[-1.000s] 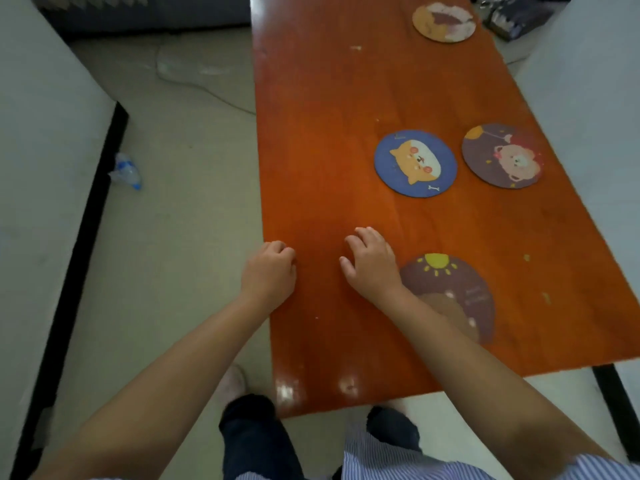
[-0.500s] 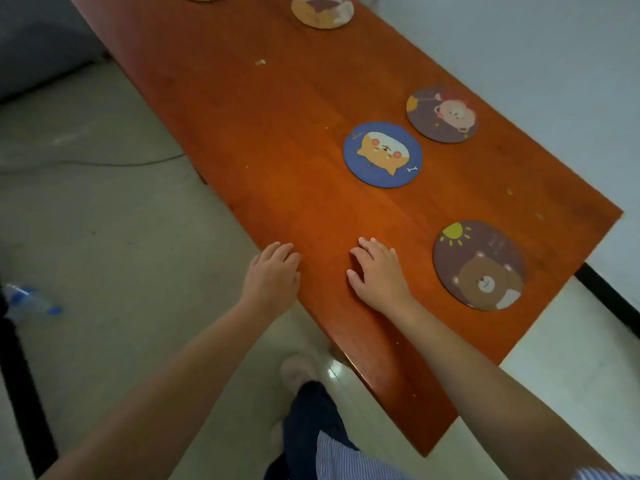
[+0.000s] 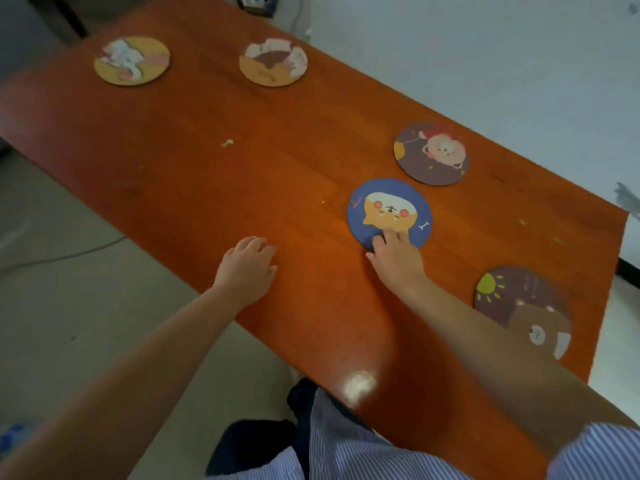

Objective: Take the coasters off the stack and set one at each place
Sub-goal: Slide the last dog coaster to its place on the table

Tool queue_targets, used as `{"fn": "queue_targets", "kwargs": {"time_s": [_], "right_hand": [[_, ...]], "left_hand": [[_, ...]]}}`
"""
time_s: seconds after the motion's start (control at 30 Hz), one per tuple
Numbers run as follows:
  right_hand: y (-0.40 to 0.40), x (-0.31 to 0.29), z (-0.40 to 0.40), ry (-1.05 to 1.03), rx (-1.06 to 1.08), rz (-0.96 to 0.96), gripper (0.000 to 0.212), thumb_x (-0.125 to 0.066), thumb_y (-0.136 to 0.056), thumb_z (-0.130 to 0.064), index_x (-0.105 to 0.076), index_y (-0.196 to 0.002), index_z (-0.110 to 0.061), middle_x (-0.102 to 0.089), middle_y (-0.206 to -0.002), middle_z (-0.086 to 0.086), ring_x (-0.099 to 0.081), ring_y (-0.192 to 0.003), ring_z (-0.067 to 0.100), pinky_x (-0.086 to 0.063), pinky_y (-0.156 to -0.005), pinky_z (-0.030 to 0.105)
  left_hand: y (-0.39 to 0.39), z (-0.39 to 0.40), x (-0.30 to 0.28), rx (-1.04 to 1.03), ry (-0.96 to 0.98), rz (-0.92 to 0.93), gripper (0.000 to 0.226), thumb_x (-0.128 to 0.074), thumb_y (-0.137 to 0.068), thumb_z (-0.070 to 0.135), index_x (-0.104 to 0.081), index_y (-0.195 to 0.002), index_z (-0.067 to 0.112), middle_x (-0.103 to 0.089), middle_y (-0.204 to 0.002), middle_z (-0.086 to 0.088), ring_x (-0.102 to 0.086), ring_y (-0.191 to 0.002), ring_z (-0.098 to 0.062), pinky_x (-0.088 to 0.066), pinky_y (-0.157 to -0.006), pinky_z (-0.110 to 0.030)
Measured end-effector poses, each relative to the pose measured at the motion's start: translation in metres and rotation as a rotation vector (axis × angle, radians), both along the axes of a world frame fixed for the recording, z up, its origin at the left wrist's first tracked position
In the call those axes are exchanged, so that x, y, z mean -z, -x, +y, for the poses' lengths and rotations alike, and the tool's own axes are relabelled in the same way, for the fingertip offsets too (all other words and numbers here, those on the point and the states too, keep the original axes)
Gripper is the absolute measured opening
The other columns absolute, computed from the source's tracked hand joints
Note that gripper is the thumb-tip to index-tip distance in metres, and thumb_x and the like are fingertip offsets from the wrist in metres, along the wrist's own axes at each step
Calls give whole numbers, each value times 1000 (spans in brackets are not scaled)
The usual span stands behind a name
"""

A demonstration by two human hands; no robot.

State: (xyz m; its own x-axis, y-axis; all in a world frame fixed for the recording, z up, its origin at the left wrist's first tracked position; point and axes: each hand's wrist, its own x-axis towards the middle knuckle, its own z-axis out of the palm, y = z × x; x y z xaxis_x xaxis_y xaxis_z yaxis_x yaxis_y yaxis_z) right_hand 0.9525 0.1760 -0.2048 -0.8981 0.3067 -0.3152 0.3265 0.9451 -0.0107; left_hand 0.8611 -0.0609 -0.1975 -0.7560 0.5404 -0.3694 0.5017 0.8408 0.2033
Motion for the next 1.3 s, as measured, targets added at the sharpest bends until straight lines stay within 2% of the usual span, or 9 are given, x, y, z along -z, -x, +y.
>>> {"fn": "queue_targets", "kwargs": {"time_s": [0.2,0.43,0.5,0.63,0.77,0.9,1.03,1.17,1.3], "right_hand": [[13,-8,-12,-411,-183,-157,28,-86,-48,-12,-67,-66,-5,-68,-62,12,-63,-50,22,-44,-28,22],[69,-25,-87,-248,261,-222,30,-38,-92,-2,-42,-121,4,-55,-122,24,-60,-103,35,-51,-81,44],[97,-31,-133,-30,407,-266,27,-41,-92,-5,-53,-115,3,-58,-121,24,-57,-107,37,-49,-85,43],[163,-38,-196,689,944,-19,33,-41,-93,-12,-57,-68,2,-60,-51,15,-65,-66,37,-56,-56,28],[223,-31,-209,1154,1385,282,27,-37,-99,-15,-47,-114,5,-53,-63,16,-56,-49,28,-56,-60,42],[226,-16,-207,990,1404,322,32,-38,-99,-19,-48,-121,1,-57,-72,17,-52,-52,24,-54,-56,40],[180,-5,-209,470,1045,335,18,-50,-91,-18,-46,-76,-8,-52,-73,12,-47,-66,24,-40,-61,36],[158,5,-236,543,1010,292,23,-60,-86,-19,-46,-101,-8,-44,-96,13,-47,-81,28,-34,-60,30],[149,5,-233,570,1177,397,23,-58,-86,-5,-52,-107,2,-58,-101,20,-56,-91,36,-40,-65,37]], "left_hand": [[74,-46,6,36,-28,41,44,-42,-94,31,-41,-135,14,-36,-149,-7,-19,-143,-24,-20,-115,-45],[164,-94,10,235,-27,37,46,-40,-95,34,-38,-137,14,-35,-149,-7,-19,-143,-23,-21,-116,-44],[185,-112,10,287,-20,28,46,-39,-95,35,-39,-136,15,-35,-149,-6,-18,-143,-22,-20,-116,-44],[217,-145,12,327,-7,5,45,-39,-95,35,-41,-135,15,-34,-150,-6,-18,-143,-23,-20,-116,-44],[238,-159,12,335,-10,-29,42,-42,-94,34,-47,-131,14,-36,-148,-7,-21,-141,-24,-23,-114,-44],[246,-152,10,316,-82,-81,39,-45,-94,31,-51,-127,11,-46,-139,-10,-35,-132,-27,-34,-107,-43],[238,-127,2,242,-94,-278,37,-46,-94,29,-50,-124,7,-55,-126,-14,-50,-118,-31,-45,-94,-42],[228,-104,3,58,-135,-369,32,-50,-92,17,-36,-63,20,-48,-70,-3,-48,-64,-24,-44,-67,-39],[224,-97,7,-123,-177,-431,22,-58,-89,15,-58,-110,7,-64,-106,-11,-60,-93,-27,-45,-78,-35]]}}
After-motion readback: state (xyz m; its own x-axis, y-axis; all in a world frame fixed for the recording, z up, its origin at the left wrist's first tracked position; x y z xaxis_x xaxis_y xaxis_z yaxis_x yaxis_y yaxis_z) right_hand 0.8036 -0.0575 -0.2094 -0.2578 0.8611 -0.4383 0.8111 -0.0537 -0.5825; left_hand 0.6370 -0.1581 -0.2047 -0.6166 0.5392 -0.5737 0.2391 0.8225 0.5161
